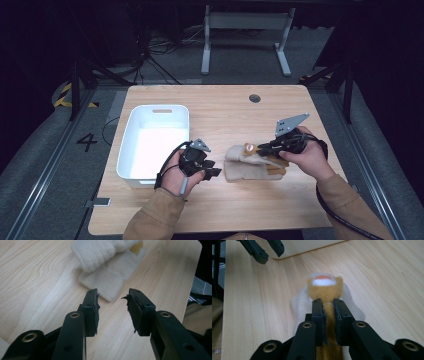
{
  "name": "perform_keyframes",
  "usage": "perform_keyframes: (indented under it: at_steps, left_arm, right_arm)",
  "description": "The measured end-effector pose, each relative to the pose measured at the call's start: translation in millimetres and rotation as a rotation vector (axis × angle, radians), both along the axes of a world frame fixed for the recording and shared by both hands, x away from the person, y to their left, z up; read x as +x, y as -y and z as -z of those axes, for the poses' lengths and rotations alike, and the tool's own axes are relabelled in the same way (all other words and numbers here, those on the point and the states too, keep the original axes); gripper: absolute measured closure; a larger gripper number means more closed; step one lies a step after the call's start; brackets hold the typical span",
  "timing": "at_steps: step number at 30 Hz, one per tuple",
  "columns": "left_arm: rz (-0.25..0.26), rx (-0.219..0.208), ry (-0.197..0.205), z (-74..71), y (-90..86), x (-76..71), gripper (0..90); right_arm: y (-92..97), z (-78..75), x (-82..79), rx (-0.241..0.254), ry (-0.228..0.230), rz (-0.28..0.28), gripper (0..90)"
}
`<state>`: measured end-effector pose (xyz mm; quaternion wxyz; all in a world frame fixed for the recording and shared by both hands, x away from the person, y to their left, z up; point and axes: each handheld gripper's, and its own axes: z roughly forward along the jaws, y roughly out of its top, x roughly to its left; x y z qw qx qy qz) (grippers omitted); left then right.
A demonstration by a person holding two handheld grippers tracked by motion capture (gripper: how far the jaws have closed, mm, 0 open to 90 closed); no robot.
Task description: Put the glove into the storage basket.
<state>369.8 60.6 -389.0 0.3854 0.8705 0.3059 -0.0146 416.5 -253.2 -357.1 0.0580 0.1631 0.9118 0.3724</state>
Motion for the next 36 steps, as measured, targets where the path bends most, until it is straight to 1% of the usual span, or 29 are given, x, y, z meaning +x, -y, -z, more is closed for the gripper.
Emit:
perform_keyframes:
  at_steps: [5,7,10,14,16,19,20,22,23,26,28,29,31,33,36]
  left_arm:
    - [0.0,0.002,-0.002,0.6,1.2,0.2,61.5]
    - [0.0,0.006,-0.006,1.0,2.0,0.2,61.4]
    - [0.002,0.006,-0.006,1.9,3.0,0.3,61.3]
    - [0.006,0.012,-0.013,2.8,4.2,0.3,61.0]
    - [0.008,0.015,-0.014,3.6,4.7,0.5,60.9]
    - [0.011,0.017,-0.018,4.4,6.0,0.7,60.8]
    - [0.011,0.017,-0.018,4.4,6.0,0.7,60.7]
    - [0.017,0.022,-0.02,4.9,8.2,1.2,60.5]
    - [0.023,0.025,-0.019,5.7,10.6,2.0,60.2]
    - [0.039,0.033,-0.025,7.7,15.5,3.5,58.4]
    - [0.044,0.037,-0.025,9.1,19.8,4.2,55.6]
    - [0.042,0.04,-0.025,9.6,21.8,5.0,54.3]
    - [0.034,0.047,-0.027,10.2,25.1,6.2,53.6]
    - [0.042,0.059,-0.023,10.9,27.6,7.6,51.8]
    - [0.054,0.066,-0.02,12.0,30.4,9.0,48.7]
  right_arm:
    - [0.6,7.1,-1.3,-0.006,-0.012,-0.019,80.5]
    - [2.2,13.8,-1.2,-0.007,-0.03,-0.029,80.4]
    - [4.1,20.9,-0.2,-0.017,-0.043,-0.037,80.2]
    - [6.9,30.1,1.4,-0.044,-0.056,-0.037,79.7]
    - [8.2,35.3,2.4,-0.057,-0.055,-0.042,79.4]
    - [9.0,42.9,2.1,-0.073,-0.069,-0.042,79.0]
    - [9.0,42.9,2.1,-0.073,-0.069,-0.042,79.0]
    - [8.8,48.1,1.3,-0.08,-0.073,-0.042,78.6]
    - [8.7,51.2,0.3,-0.091,-0.069,-0.042,77.9]
    - [9.2,55.4,-2.0,-0.083,-0.073,-0.027,74.4]
    - [9.8,57.8,-3.0,-0.091,-0.069,-0.019,70.3]
    - [9.9,58.6,-3.9,-0.089,-0.061,-0.011,68.1]
    - [10.7,58.9,-6.2,-0.081,-0.067,-0.001,65.7]
    - [11.7,58.7,-9.0,-0.074,-0.064,0.016,62.5]
    - [14.0,58.0,-13.3,-0.051,-0.055,0.048,58.2]
